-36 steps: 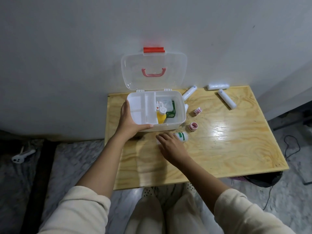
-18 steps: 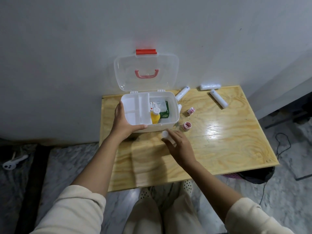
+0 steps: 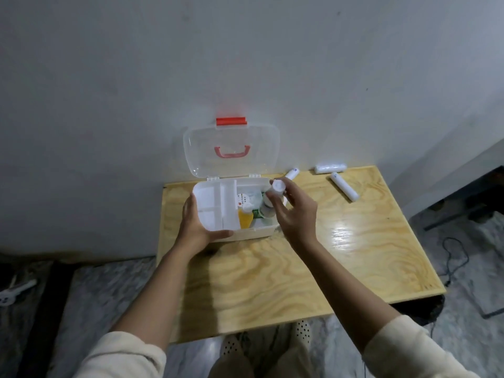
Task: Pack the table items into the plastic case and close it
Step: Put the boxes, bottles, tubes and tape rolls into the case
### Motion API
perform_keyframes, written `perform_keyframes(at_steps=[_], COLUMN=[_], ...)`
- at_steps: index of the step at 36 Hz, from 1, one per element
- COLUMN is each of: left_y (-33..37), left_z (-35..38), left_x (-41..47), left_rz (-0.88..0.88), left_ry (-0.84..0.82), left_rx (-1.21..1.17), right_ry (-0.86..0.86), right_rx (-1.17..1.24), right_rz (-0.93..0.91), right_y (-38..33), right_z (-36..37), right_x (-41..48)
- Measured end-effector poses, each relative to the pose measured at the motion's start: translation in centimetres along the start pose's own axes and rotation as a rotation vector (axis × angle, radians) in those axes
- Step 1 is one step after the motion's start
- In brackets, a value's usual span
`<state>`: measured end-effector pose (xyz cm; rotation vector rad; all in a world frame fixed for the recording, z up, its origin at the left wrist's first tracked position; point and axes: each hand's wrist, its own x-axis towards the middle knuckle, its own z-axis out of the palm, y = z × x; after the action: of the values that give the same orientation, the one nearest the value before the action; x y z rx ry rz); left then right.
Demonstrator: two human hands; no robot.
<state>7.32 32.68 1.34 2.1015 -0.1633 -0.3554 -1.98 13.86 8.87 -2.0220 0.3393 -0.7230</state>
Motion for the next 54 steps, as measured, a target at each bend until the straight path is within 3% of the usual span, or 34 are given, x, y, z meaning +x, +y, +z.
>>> perform_keyframes(at_steps=[7, 11, 24, 46, 50, 54], left_y=[-0.1, -0.5, -0.6, -0.7, -0.9, -1.3], left_z=[0.1, 0.2, 0.1, 0.5, 0.9, 1.0], left_x=[-0.5, -0.4, -0.2, -0.5, -0.3, -0.2], left_rz=[0.022, 0.018, 0.028, 0.014, -0.012, -0.023], left_ry=[0.007, 0.000, -0.011, 0.035, 0.059, 0.064], left_rx=[0.006, 0.031, 0.056, 0.068, 0.094, 0.105], right_ry=[-0.317, -0.379, -0.430, -0.533, -0.485, -0.320], right_rx=[-0.101, -0.144, -0.272, -0.276, -0.200, -0.074], right_rz=[0.217, 0.162, 0.132, 0.116, 0.059, 0.064], right_y=[3.0, 3.5, 4.1, 5.3, 5.9, 7.5], right_z=[1.1, 1.0, 1.1, 1.0, 0.4, -0.4], right_x=[-0.2, -0.7, -0.3, 0.2, 0.2, 0.9])
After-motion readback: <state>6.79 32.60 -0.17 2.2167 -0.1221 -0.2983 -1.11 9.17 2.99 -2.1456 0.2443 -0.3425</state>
